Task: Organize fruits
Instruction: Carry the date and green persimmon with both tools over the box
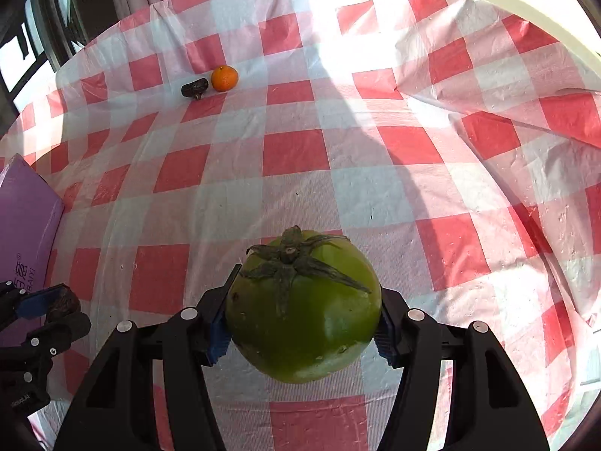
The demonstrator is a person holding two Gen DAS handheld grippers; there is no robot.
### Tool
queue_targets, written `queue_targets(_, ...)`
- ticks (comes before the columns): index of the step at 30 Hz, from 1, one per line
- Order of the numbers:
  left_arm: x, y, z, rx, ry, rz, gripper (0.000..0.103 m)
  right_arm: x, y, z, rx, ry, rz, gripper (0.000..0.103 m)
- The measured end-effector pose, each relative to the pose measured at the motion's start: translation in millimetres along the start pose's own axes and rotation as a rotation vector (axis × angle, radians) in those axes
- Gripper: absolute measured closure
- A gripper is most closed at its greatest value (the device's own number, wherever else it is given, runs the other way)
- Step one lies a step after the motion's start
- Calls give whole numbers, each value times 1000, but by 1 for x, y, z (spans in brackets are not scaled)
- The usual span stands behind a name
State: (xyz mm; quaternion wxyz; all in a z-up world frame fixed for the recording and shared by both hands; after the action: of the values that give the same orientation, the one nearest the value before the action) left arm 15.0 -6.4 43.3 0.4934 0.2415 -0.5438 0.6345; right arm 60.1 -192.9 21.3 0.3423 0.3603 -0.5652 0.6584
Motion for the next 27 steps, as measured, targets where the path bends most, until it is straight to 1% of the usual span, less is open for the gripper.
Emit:
queue_targets(4, 24, -2, -1, -29, 26, 33, 64, 22, 35, 3, -47, 21, -47, 43)
queue_targets(8, 50, -4, -3, -61, 57, 78, 64, 40, 53, -10, -69, 25, -61, 43)
queue_targets(12, 78, 1, -5, -92, 79, 121, 64, 59, 60, -26, -84, 29, -41, 43)
queue_targets(16, 103, 10, -16, -110, 85, 155, 64, 79, 63, -42, -100, 31, -10, 43)
queue_targets(19, 121, 19, -30, -101, 87, 178, 64, 89, 67, -56, -108, 28, 4, 43)
queue_targets(27, 163, 45, -77, -74, 58, 241, 64, 115, 68, -106, -65, -14, 50, 43)
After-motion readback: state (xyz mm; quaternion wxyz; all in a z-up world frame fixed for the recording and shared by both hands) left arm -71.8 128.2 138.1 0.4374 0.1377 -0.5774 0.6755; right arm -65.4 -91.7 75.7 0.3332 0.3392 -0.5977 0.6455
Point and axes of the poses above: each gripper's, at about its wrist camera, not at the fingertips, and x roughly against the way its jaws point, z to its right, y to its underside, the point moved 1 cm from there along -x, roughly the way its jaws point, and after that the axes turned 13 degrees about y, right-handed, at the moved point
